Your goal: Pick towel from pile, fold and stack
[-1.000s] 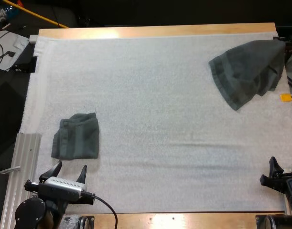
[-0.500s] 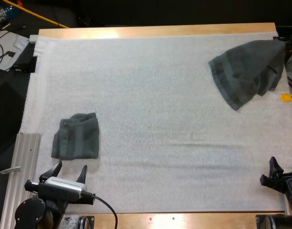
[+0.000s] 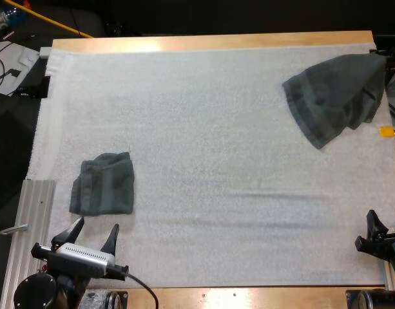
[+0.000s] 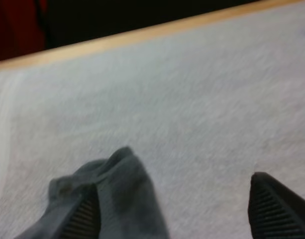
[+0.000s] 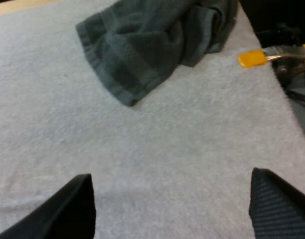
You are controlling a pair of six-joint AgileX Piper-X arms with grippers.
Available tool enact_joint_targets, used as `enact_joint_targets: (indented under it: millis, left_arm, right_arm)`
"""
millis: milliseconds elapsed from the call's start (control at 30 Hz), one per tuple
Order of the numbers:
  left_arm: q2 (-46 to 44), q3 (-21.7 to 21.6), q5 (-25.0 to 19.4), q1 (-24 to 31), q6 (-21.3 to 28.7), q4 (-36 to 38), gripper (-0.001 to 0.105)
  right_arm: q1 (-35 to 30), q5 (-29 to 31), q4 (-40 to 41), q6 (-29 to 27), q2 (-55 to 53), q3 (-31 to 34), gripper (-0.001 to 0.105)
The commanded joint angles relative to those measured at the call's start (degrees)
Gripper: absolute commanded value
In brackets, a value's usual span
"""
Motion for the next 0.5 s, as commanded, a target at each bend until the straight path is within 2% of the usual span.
enact_joint_targets:
  millis: [0,167,467]
  left_arm:
    - [-0.70,-2.51,4.18,-0.38,-1.30,-1.30,0.061]
    - [3.69,-6.17,9.40,-2.29,-1.48,-2.11,0.061]
    - [10.87,-12.42,10.73,-9.73,-1.49,-3.09,0.061]
  right_arm:
    - [-0.05,-3.41,1.28,-0.35,3.13,-4.19,0.063]
    - [-0.06,-10.83,2.06,-1.48,8.24,-9.18,0.063]
    - [-0.05,-21.54,3.39,-2.45,16.99,-17.93,0.063]
